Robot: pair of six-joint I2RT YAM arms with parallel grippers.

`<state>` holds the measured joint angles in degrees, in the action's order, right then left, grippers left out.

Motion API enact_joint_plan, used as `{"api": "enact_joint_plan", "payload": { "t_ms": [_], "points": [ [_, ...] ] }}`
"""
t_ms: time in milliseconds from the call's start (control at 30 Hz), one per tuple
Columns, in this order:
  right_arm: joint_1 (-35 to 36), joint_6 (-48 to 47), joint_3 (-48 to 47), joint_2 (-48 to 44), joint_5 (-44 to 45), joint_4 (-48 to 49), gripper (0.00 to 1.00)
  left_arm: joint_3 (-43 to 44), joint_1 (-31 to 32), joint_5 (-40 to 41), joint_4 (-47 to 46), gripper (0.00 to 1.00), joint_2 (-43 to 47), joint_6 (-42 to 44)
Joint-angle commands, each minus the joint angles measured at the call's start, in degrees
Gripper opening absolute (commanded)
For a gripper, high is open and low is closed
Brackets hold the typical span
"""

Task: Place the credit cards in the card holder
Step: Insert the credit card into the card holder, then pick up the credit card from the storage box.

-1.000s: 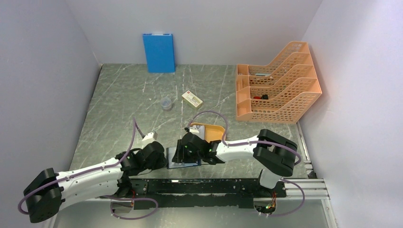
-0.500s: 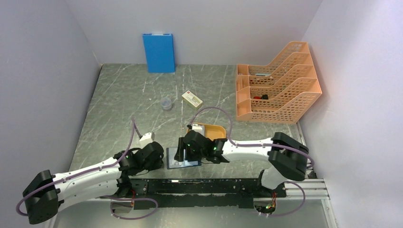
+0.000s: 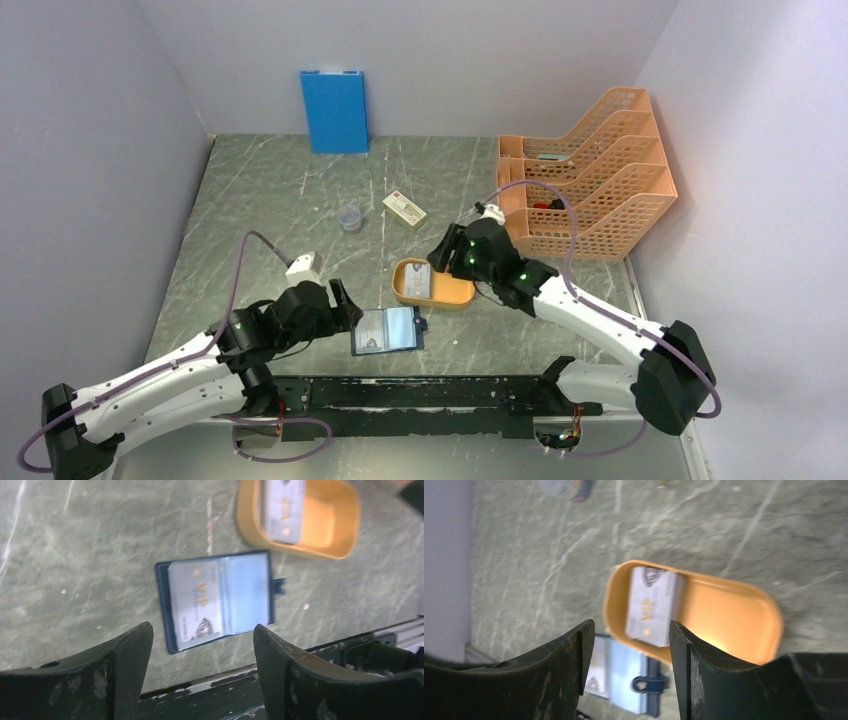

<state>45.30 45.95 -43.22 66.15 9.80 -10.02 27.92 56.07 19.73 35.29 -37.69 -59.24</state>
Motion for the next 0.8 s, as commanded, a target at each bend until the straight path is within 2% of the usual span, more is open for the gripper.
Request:
{"api": "enact_joint_plan", "payload": {
  "t_ms": [0,200,433,600,767],
  "points": [
    [-7.12,-4.94,2.98,3.46,-11.31,5.0,0.6,5.94,0.17,2.09,-6.14,0.8,-2.3,7.95],
    [-8.55,-4.77,2.39,11.33,-17.25,11.03,0.62,11.67,0.09,-3.87,-16.87,0.79,-13.52,14.66],
    [-8.65,-3.94,1.69,17.38,-18.52,12.28,0.63,18.7,0.0,-5.33,-20.16,0.76,-26.95,17.27],
    [-8.65,-3.88,2.09,20.17,-19.04,12.42,0.63,20.98,-0.34,-4.52,-19.36,0.74,-31.93,15.96],
    [-8.75,-4.1,2.48,21.35,-20.28,12.84,0.61,19.9,-0.91,-4.4,-18.71,0.73,-32.47,15.15]
  ]
}}
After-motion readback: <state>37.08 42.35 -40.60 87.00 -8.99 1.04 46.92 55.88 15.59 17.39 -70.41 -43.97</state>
